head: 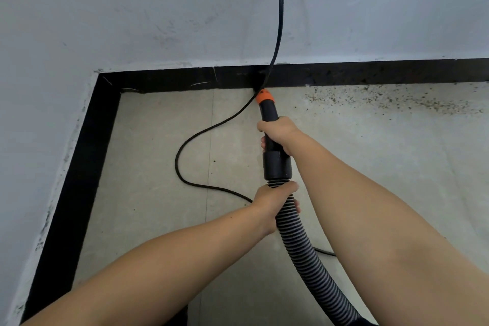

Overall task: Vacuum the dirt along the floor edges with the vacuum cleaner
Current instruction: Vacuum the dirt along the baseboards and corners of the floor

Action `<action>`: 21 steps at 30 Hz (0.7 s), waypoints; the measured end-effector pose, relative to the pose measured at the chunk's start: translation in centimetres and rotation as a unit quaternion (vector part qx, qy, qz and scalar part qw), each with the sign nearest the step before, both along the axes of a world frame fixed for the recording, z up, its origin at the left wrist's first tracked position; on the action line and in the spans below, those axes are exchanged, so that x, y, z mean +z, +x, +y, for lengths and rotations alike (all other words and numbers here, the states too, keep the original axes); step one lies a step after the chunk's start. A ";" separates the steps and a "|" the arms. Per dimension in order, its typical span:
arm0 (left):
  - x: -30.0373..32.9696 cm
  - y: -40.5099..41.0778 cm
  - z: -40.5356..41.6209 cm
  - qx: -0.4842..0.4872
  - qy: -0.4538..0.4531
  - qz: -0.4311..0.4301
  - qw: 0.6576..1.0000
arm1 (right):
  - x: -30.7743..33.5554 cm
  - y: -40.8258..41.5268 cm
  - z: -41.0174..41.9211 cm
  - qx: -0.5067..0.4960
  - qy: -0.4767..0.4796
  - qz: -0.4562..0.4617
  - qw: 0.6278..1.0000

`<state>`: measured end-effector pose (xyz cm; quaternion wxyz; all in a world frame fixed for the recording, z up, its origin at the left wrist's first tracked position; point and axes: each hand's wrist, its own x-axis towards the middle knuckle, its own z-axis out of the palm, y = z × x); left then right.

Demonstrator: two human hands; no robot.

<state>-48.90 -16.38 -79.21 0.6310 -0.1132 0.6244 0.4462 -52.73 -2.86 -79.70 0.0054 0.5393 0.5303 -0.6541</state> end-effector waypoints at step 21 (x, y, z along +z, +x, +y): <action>3.0 8.1 0.5 -0.137 0.016 -0.023 0.990 | 2.0 12.0 1.2 -0.129 0.010 -0.043 0.991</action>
